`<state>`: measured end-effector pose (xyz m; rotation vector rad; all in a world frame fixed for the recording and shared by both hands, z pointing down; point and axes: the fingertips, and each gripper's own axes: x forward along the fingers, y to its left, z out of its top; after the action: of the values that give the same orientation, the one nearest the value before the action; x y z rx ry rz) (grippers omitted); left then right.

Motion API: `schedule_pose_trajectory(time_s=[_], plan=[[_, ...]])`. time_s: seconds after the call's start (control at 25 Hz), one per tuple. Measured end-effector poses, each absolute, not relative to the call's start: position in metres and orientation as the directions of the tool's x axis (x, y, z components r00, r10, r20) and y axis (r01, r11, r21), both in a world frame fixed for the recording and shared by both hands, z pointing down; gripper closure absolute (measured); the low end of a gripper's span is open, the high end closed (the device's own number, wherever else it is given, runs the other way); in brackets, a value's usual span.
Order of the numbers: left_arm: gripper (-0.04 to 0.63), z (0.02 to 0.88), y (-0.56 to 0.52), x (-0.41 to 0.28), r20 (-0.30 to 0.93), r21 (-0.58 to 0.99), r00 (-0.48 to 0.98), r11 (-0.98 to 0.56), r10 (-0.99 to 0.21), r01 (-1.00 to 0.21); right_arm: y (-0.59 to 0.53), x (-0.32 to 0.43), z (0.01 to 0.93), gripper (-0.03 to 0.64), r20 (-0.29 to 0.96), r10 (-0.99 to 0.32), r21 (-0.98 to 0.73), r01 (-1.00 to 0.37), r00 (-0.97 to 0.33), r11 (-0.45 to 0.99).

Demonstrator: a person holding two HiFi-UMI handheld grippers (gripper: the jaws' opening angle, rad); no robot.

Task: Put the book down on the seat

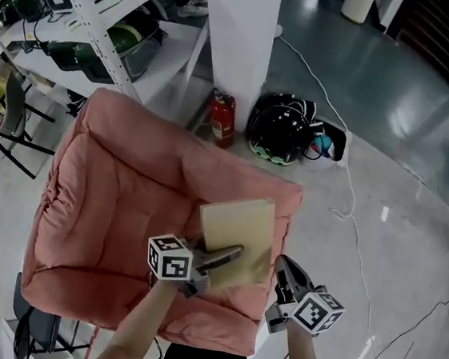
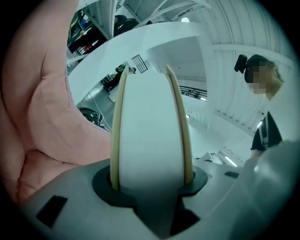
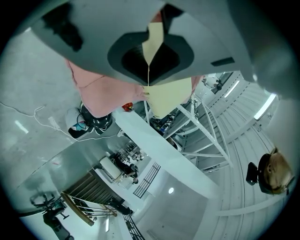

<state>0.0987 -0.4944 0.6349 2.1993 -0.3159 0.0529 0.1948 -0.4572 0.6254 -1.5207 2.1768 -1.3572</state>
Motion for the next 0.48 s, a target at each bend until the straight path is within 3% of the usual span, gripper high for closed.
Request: schedule_pose_trajectory(time_s=[0.48], plan=[[0.374, 0.724, -0.544, 0.140, 0.130, 0.737, 0.984, -0.652, -0.125, -0.180, -0.503, 0.216, 0.708, 0.603, 0.285, -0.843, -0.758, -0.646, -0.455, 0.093]])
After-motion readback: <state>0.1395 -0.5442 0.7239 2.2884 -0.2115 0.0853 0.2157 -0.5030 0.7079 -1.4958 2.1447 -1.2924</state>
